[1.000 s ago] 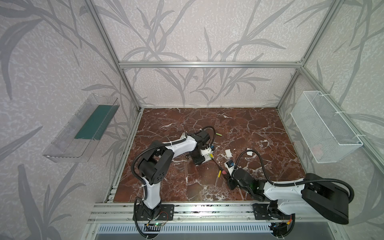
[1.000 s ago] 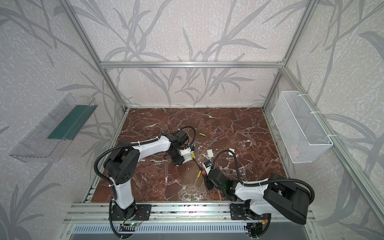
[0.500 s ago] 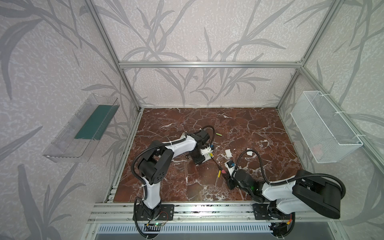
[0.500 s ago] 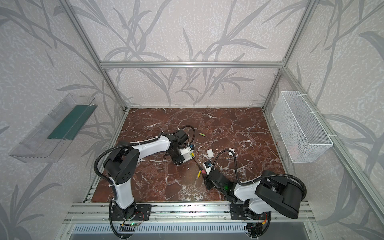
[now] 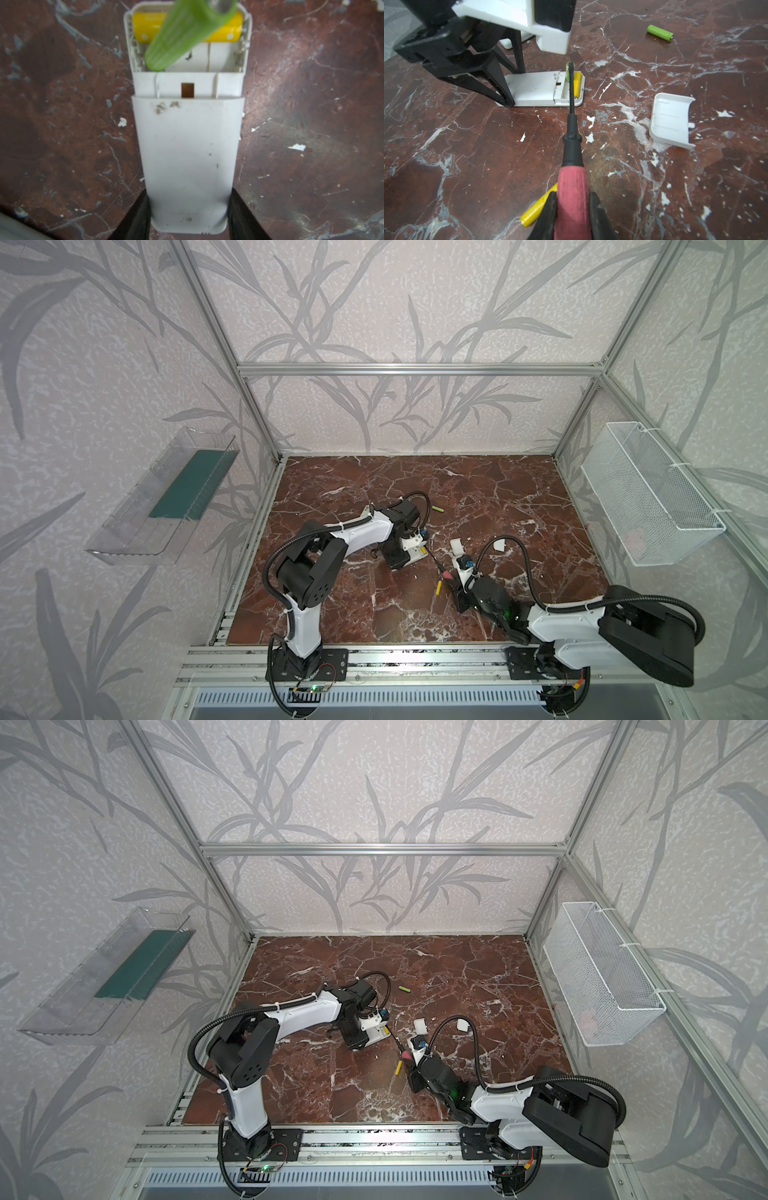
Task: Unload the batteries from the remote control
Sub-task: 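Lever the green battery up and out with the right gripper's screwdriver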
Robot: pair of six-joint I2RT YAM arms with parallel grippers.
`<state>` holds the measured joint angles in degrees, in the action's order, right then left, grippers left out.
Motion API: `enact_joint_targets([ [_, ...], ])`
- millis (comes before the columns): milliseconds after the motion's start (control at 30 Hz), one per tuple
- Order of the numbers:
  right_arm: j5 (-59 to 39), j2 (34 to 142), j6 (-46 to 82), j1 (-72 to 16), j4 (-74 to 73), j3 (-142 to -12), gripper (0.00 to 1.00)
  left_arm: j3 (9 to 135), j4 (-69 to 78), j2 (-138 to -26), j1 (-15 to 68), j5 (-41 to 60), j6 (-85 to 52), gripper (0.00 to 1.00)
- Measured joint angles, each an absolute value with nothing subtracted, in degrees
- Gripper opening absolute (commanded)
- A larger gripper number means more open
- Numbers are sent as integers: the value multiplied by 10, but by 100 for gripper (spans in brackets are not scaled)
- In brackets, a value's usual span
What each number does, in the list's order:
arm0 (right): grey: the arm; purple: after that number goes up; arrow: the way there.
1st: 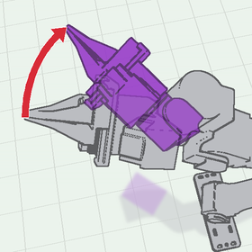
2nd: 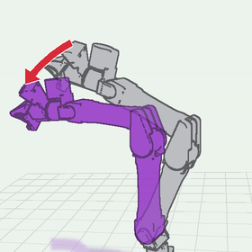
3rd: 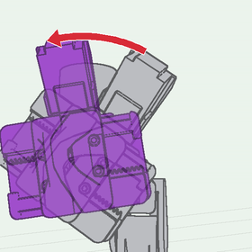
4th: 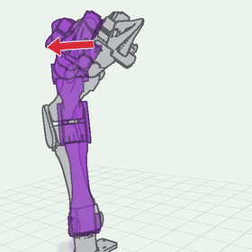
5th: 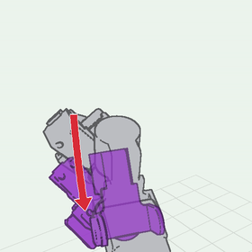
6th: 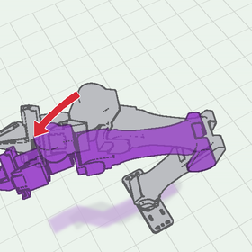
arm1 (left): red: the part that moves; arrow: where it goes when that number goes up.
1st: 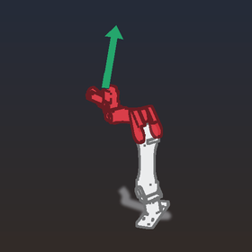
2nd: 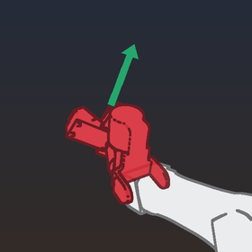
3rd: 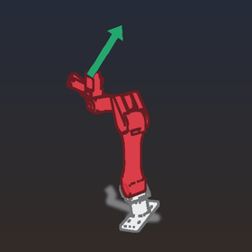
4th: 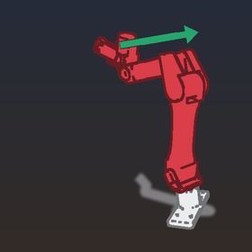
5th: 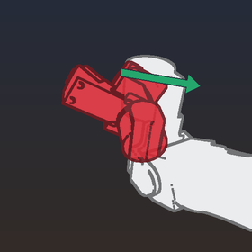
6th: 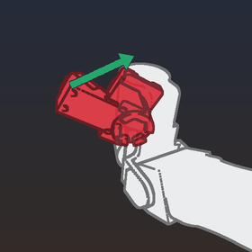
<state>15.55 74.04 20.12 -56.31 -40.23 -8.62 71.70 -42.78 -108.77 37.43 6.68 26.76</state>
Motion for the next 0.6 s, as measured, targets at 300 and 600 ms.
enact_joint_targets([
  [300,180,740,208,-563,-378,-86,0,717,-428,-1088,374,66,270,11],
  [600,192,740,216,-563,-344,-86,0,717,-428,-1088,375,65,271,11],
])
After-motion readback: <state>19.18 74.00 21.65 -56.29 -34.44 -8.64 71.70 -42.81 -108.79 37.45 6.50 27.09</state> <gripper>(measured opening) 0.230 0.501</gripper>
